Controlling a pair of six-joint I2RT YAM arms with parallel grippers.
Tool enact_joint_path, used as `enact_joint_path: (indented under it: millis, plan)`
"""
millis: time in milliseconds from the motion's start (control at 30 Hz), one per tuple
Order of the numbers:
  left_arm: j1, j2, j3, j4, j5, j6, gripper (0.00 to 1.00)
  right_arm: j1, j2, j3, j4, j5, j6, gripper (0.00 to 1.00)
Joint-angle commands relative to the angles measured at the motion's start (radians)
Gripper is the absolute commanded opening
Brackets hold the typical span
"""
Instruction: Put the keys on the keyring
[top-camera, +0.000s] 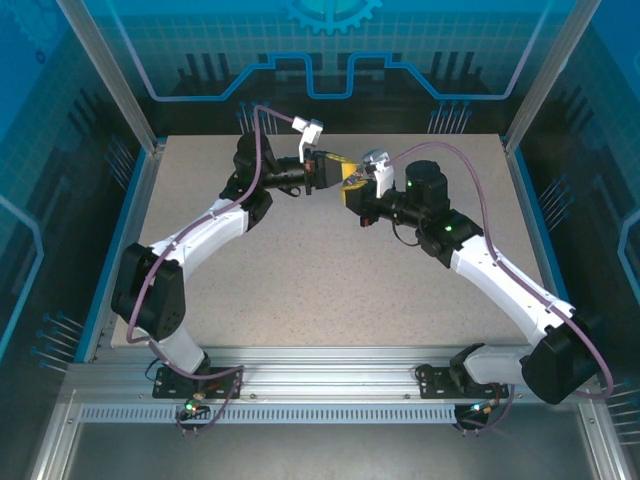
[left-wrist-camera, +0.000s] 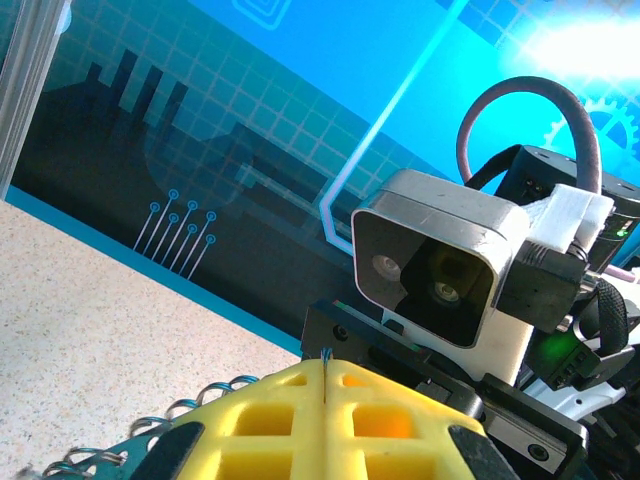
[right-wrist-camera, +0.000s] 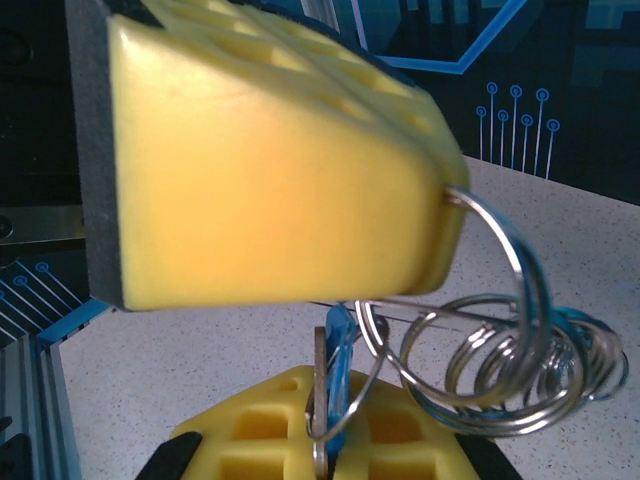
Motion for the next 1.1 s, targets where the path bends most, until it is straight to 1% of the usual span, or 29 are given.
enact_joint_path:
  millis: [0,600,833,1067]
  plan:
    - [-0.009,-0.030,-0.017,0.045,-0.005,-0.015,0.00,0.009,-0.025,0.015,-0.003,-0.009,-0.020,0.00]
    - [-0.009,-0.037,-0.018,0.017,-0.011,0.008,0.00,-0.061,-0.108,-0.026,-0.084,-0.027,-0.038,0.00]
    - [-0.009,-0.043,-0.014,-0.002,-0.013,0.023,0.00,-0.087,-0.108,-0.002,-0.169,-0.065,-0.072,0.00]
    - [-0.009,-0.045,-0.013,-0.009,-0.013,0.029,0.00,-0.104,-0.113,0.012,-0.231,-0.058,-0.098,0.00]
